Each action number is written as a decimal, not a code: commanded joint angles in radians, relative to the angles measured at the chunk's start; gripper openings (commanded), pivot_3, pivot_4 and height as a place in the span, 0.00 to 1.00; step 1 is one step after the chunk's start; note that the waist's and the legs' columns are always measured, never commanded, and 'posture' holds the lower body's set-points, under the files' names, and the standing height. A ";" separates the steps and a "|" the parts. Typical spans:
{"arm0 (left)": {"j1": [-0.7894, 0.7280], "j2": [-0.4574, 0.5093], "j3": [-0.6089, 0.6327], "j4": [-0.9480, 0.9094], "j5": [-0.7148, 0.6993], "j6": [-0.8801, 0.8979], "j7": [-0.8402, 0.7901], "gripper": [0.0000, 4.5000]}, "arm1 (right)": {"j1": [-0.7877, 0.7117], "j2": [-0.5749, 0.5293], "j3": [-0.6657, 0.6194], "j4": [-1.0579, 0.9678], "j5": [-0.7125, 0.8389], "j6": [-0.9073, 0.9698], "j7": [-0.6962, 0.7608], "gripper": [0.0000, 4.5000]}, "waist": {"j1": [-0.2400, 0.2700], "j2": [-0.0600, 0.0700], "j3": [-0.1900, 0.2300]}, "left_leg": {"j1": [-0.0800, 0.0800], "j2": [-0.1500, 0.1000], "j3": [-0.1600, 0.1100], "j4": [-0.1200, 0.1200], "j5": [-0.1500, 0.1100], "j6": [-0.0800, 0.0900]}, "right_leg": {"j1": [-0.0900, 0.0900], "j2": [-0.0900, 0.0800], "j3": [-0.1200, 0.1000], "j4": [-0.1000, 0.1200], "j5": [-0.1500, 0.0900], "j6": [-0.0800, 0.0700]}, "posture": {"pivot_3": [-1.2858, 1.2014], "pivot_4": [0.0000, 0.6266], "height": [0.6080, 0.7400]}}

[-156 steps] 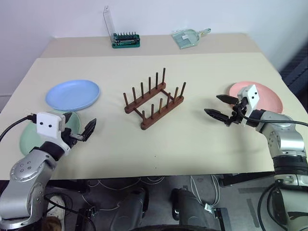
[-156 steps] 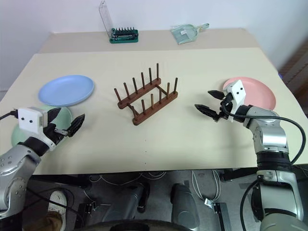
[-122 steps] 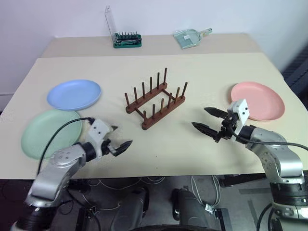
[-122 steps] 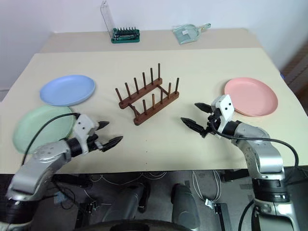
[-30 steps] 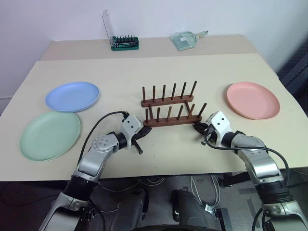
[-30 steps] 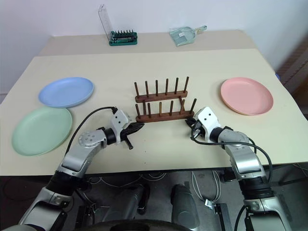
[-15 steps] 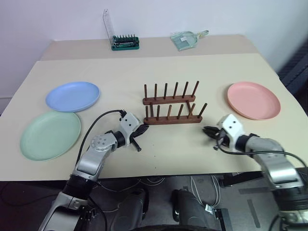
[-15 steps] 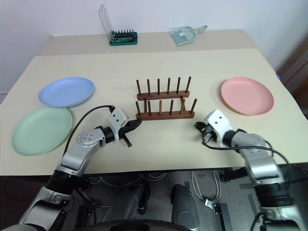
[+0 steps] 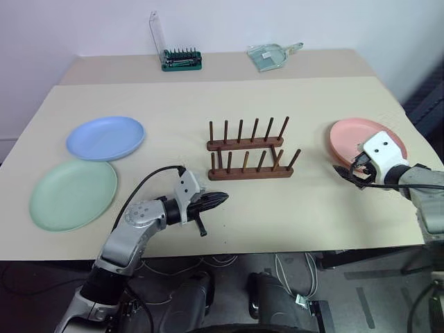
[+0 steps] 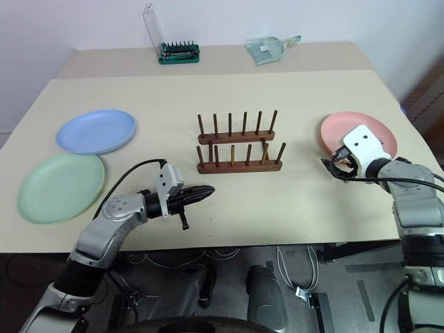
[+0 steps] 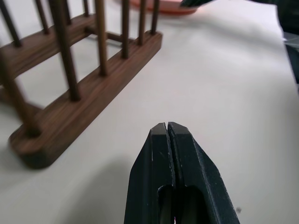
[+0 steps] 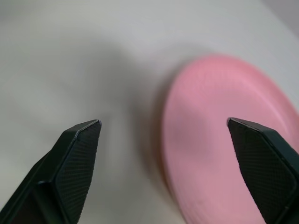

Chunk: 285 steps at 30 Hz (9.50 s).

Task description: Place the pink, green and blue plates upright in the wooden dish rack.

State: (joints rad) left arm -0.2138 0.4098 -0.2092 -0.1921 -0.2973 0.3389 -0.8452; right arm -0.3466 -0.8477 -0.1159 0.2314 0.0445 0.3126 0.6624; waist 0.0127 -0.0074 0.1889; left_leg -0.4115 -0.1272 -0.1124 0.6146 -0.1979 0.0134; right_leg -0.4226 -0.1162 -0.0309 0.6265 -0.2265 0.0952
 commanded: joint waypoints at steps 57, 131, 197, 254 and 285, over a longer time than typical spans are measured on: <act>0.004 -0.016 0.022 -0.043 -0.023 -0.034 0.006 0.00 | -0.079 0.366 -0.313 -0.522 1.376 0.492 -0.407 0.01 | 0.000 0.002 0.002 | -0.006 0.001 -0.001 0.000 -0.001 0.002 | -0.005 0.002 0.001 -0.004 0.003 0.000 | 0.52 0.24 1.00; 0.066 -0.200 1.172 -0.315 -0.083 0.865 1.053 0.28 | -0.259 0.286 0.331 -0.525 0.333 0.150 0.232 0.92 | -0.001 -0.009 0.001 | -0.007 0.003 0.000 0.004 -0.002 -0.004 | -0.006 0.007 0.000 -0.001 0.007 0.003 | 0.52 0.24 1.00; -0.301 -0.232 0.388 -0.511 -0.049 0.446 0.945 0.00 | -0.452 0.436 0.517 -0.227 -0.373 -0.535 -0.022 0.22 | -0.002 -0.014 0.001 | -0.003 0.005 0.000 0.004 -0.001 -0.009 | -0.005 0.013 0.003 0.002 0.008 0.002 | 0.52 0.24 1.00; 0.212 0.156 0.418 -0.502 -0.426 0.270 0.267 0.99 | -0.261 0.604 -0.106 -0.665 1.239 0.513 -0.671 0.00 | -0.008 -0.007 0.004 | -0.002 0.016 0.002 -0.004 -0.002 -0.010 | -0.006 0.019 0.007 -0.008 0.007 -0.013 | 0.52 0.24 1.00; 0.212 0.141 0.410 -0.507 -0.439 0.263 0.301 1.00 | -0.273 0.545 -0.064 -0.592 1.264 0.558 -0.797 0.99 | -0.007 -0.007 0.004 | -0.004 0.017 0.002 -0.004 -0.002 -0.009 | -0.006 0.019 0.006 -0.010 0.007 -0.013 | 0.52 0.24 1.00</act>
State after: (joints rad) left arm -0.0006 0.5528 0.1981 -0.6709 -0.7243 0.6199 -0.5451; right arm -0.5912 -0.2873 -0.1802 -0.3104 1.3225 0.8697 -0.1569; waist 0.0055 -0.0140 0.1930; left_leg -0.4153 -0.1103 -0.1101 0.6106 -0.1994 0.0045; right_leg -0.4289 -0.0972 -0.0250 0.6160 -0.2198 0.0827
